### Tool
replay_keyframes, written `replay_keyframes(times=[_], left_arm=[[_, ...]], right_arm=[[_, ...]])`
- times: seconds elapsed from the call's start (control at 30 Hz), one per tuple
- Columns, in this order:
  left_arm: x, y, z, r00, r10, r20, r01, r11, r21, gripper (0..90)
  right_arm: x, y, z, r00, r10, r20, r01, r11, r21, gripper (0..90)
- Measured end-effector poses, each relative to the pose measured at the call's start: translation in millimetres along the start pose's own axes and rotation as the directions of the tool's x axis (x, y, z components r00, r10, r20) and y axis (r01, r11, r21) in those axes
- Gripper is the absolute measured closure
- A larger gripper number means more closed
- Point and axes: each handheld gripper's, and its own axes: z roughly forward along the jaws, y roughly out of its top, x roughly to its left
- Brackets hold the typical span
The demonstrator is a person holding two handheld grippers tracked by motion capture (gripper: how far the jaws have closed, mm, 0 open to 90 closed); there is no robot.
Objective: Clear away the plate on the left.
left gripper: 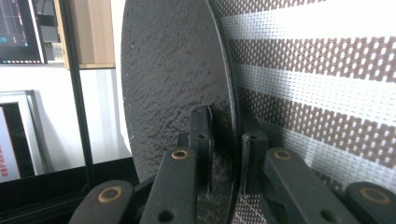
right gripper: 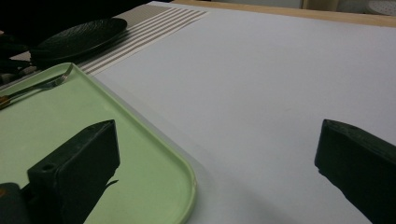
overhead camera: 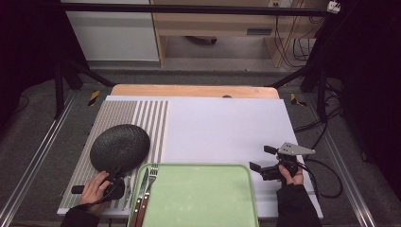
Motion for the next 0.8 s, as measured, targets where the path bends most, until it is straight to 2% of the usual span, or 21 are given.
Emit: replay_keyframes(times=[0.37, 0.63, 0.8], left_arm=[[6.9, -0.7, -6.4, 0.9977, -0.035, -0.059, 0.033, 0.9991, -0.026, 85.2], [9.8, -1.8, -7.2, 0.9973, -0.051, -0.053, 0.049, 0.9979, -0.042, 85.7], [10.1, -1.4, -7.8, 0.9976, -0.036, -0.059, 0.034, 0.9986, -0.041, 85.8]], right_arm=[[-0.1, 0.2, -0.2, 1.0, 0.0, 0.0, 0.0, 1.0, -0.005, 0.4], [-0.5, 0.1, 0.0, 1.0, -0.003, 0.002, 0.003, 1.0, -0.006, 0.4], [-0.2, 0.1, 0.0, 1.0, -0.001, 0.001, 0.001, 1.0, -0.003, 0.4]])
